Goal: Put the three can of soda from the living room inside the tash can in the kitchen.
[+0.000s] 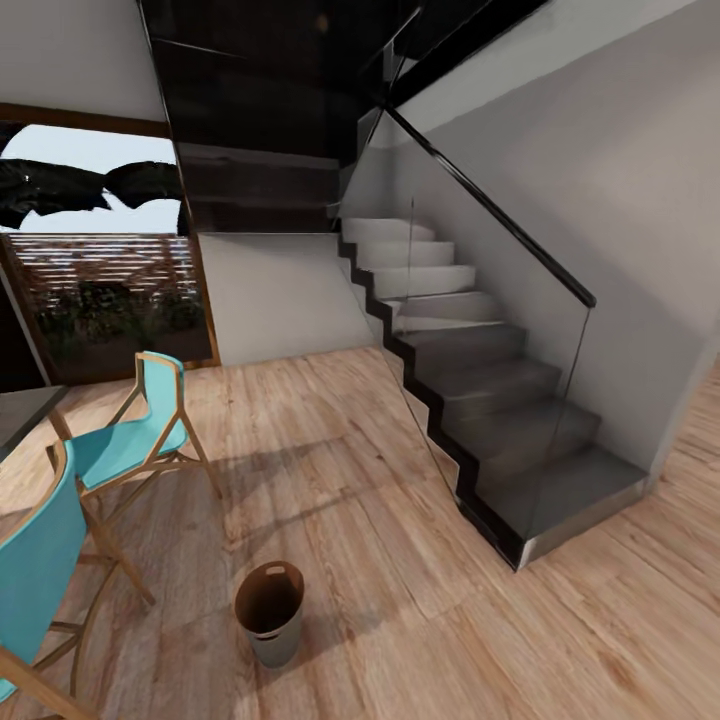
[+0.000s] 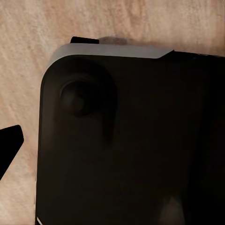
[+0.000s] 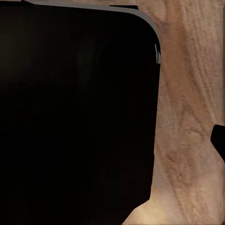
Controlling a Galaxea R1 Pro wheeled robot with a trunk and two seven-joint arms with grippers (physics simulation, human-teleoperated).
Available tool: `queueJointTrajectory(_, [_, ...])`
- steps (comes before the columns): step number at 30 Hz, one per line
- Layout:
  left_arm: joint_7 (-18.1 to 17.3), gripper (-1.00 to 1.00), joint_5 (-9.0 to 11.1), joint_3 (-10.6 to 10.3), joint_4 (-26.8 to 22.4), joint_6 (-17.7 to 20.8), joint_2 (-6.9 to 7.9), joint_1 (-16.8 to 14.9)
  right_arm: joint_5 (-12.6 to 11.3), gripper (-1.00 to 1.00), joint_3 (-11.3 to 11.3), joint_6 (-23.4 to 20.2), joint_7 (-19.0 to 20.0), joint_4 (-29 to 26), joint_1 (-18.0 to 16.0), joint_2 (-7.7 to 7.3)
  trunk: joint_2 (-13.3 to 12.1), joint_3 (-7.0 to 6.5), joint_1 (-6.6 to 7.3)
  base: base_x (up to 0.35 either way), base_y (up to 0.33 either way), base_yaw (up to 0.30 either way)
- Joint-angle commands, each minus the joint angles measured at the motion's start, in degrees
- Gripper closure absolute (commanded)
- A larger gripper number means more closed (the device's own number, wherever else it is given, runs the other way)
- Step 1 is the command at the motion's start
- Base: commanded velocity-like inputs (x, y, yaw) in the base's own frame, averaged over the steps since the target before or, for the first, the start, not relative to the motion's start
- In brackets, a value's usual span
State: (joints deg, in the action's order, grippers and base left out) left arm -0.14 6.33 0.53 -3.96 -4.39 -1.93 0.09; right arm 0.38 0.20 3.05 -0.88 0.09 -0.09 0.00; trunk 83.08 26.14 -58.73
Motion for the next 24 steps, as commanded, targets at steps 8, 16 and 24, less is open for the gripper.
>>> queueJointTrajectory(8, [0.0,-1.0,0.0,0.0,0.0,0.0,-0.03,0.0,-0.1,-1.0,0.1,-0.1,0.1,0.0,0.0,0.0,0.0,0.0,0.0,0.02,-0.006,0.018])
queueJointTrajectory(16, [0.0,-1.0,0.0,0.0,0.0,0.0,-0.07,0.0,0.0,-1.0,0.0,0.2,0.2,0.0,0.0,-0.09,0.0,0.0,0.0,0.0,0.0,0.0])
queueJointTrajectory(24, [0.0,-1.0,0.0,0.0,0.0,0.0,-0.09,0.0,-0.1,-1.0,-0.1,0.3,0.0,0.0,0.0,-0.01,0.0,0.0,0.0,0.0,0.0,0.097])
